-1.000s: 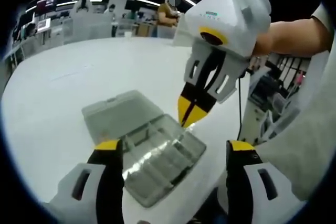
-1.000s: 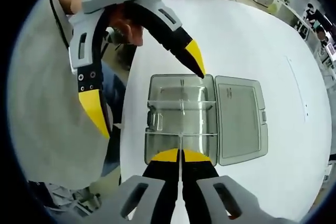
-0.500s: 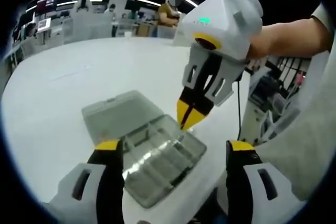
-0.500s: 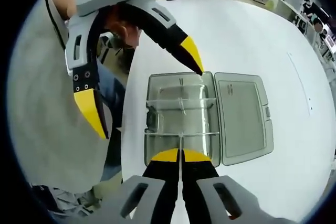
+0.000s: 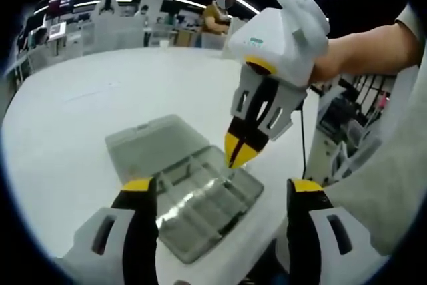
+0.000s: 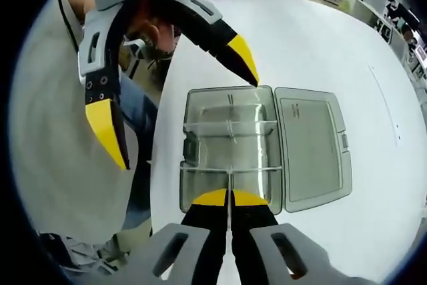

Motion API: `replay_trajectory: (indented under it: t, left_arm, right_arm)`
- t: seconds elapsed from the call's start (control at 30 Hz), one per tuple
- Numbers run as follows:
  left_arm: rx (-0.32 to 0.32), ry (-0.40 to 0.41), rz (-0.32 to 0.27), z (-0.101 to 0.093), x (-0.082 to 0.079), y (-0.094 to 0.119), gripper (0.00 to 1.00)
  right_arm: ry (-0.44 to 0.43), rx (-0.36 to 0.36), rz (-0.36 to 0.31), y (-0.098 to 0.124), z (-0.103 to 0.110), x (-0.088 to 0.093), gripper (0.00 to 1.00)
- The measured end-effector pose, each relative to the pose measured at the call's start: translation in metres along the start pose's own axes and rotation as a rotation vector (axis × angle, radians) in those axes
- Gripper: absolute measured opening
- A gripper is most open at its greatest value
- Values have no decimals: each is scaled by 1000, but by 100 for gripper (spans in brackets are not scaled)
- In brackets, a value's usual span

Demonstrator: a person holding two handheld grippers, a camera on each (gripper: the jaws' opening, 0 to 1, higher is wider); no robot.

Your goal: Insert the divider into the dual guide fixture by aligning both edges with the guide slots and pushing it downward to the bottom, including one-sided entry, uneven engagement, binding, and posture correction.

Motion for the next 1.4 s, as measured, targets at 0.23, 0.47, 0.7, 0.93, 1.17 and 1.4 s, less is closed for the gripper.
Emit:
replay_trajectory:
  t: [0.23,0.47,0.7,0.93,1.17,1.4]
  left_arm:
    - [2,-1,3,0,0,0,77]
    - [3,-2,7,1,-1,1,77]
    - [5,0,10,1,-1,2,77]
    - [12,-3,13,1,-2,0,77]
    - [15,-7,19,2,-3,0,77]
    - [14,-2,24,2,-1,0,77]
  right_arm:
    - [9,-3,4,-1,1,0,0]
    - [16,-6,7,-5,3,-1,0]
    - [16,-9,8,-8,3,0,0]
    - [13,-10,14,-12,4,1,0]
    - [17,-11,15,-15,5,2,0]
    - [22,-14,20,-20,5,3,0]
Point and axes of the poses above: the point that each gripper's makers call its tool centre point, and the gripper's own axes: y roughly backward along the fingers, z roughly to its left, x roughly out of its underside, the point moved 10 cm from there along y, roughly backward along the fingers, and after that the axes turned 14 degrees about x, right-handed, at the moved point
